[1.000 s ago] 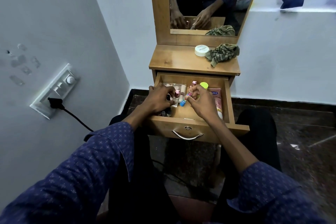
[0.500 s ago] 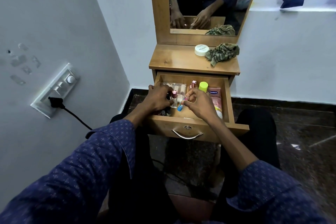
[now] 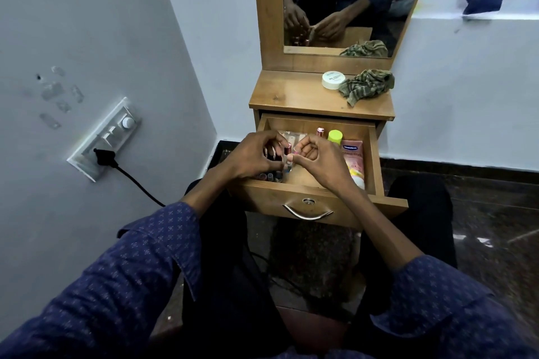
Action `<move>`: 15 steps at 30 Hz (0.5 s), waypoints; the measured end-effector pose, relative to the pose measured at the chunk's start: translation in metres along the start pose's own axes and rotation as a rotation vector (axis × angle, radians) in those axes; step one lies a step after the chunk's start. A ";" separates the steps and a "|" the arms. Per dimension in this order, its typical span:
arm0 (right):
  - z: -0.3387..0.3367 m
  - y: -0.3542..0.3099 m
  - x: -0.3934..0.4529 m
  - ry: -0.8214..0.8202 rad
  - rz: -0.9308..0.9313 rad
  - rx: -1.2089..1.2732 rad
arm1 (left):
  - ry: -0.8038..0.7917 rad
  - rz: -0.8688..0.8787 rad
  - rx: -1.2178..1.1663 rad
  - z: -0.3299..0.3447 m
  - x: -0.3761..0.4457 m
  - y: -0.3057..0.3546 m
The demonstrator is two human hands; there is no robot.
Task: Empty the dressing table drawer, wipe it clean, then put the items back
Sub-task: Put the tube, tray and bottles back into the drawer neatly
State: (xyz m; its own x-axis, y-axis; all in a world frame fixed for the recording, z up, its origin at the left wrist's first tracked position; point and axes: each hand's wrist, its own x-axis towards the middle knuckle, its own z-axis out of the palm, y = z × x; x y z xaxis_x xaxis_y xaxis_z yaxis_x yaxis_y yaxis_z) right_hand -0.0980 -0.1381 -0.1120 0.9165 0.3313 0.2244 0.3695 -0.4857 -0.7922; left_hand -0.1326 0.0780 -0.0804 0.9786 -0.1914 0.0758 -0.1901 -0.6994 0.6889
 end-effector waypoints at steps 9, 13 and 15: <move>0.006 -0.022 0.003 -0.057 -0.047 0.108 | 0.061 -0.032 -0.083 -0.002 -0.007 -0.005; 0.010 -0.008 0.002 -0.222 -0.011 0.051 | 0.114 -0.104 -0.260 -0.008 -0.017 -0.016; 0.013 -0.008 0.002 -0.359 -0.046 -0.017 | 0.126 -0.120 -0.292 -0.009 -0.021 -0.022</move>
State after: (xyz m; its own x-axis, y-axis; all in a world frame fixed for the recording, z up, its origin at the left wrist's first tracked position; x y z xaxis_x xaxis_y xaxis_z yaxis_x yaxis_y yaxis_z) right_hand -0.1018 -0.1228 -0.1125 0.7876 0.6146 0.0431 0.4139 -0.4759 -0.7760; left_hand -0.1482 0.1041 -0.0905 0.9981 -0.0203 0.0577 -0.0604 -0.4817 0.8742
